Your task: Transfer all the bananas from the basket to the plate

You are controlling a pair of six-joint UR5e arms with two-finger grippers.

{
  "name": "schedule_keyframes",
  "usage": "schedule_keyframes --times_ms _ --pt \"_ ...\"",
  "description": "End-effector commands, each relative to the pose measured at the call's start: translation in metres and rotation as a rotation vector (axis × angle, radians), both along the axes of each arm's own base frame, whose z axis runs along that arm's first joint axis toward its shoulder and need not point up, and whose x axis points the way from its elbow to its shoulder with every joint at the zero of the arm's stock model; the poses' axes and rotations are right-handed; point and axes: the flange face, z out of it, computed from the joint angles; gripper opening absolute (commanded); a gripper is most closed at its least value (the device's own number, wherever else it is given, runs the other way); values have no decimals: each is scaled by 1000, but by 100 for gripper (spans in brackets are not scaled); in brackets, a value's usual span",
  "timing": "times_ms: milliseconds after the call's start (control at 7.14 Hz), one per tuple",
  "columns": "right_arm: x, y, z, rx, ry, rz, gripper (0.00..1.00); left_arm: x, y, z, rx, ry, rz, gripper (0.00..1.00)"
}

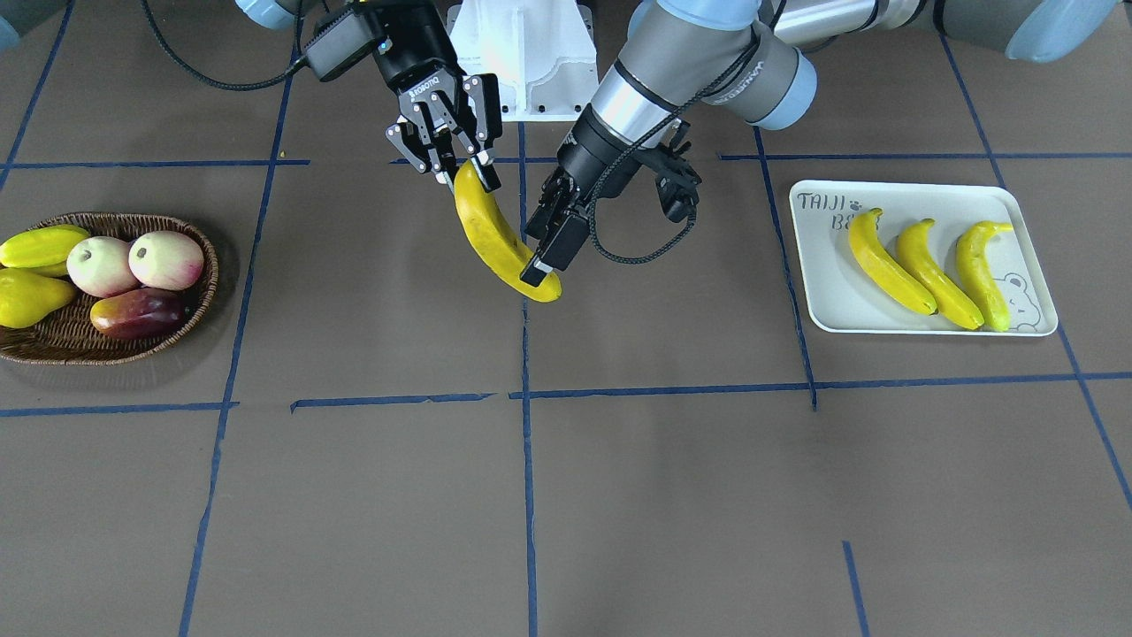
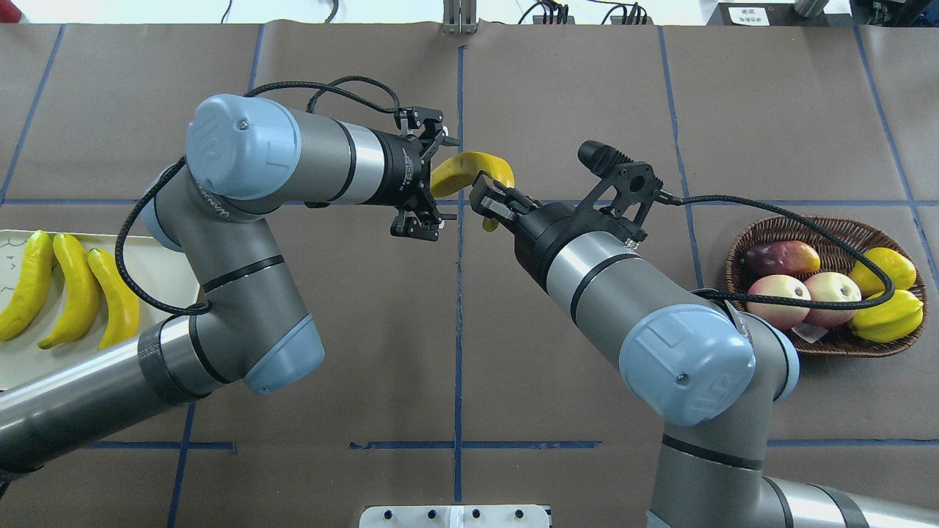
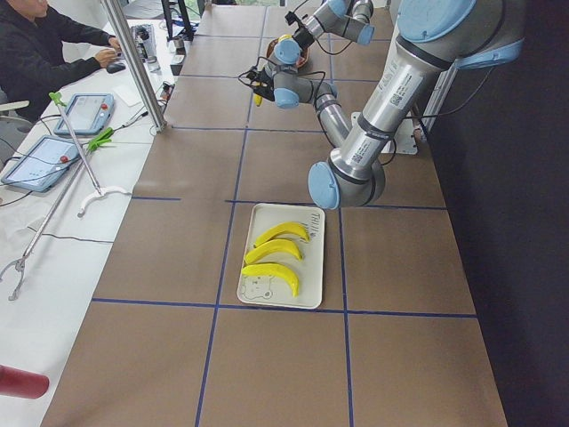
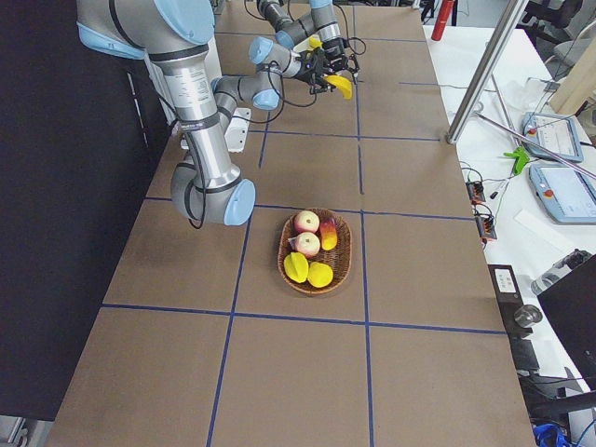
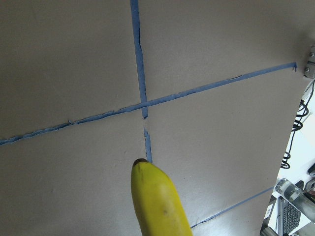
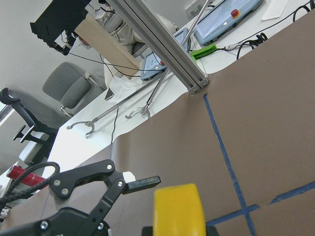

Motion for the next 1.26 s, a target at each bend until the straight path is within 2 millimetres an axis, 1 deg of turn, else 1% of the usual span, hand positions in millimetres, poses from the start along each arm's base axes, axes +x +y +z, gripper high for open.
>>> schedule_keyframes --times_ms 0,140,280,420,560,700,980,1120 --pt "1 0 -1 2 -1 0 0 16 -6 -11 9 -12 -8 100" --pt "1 0 -1 2 0 -2 0 18 -7 -5 11 -25 -8 71" --pt "1 0 -1 3 -1 -2 1 16 -9 -3 49 -39 -1 5" --pt "6 3 -5 8 -15 -8 17 11 -9 -2 135 -59 10 1" --pt "14 5 -11 13 -32 -9 76 8 -9 7 138 -72 9 0" --pt "14 6 -6 13 -19 -18 100 3 -10 11 149 -57 5 0" --pt "16 8 -8 25 -17 -26 100 -1 -13 14 149 -54 2 0" --pt "21 8 -12 29 -24 -24 100 -4 -16 15 148 -57 -3 0"
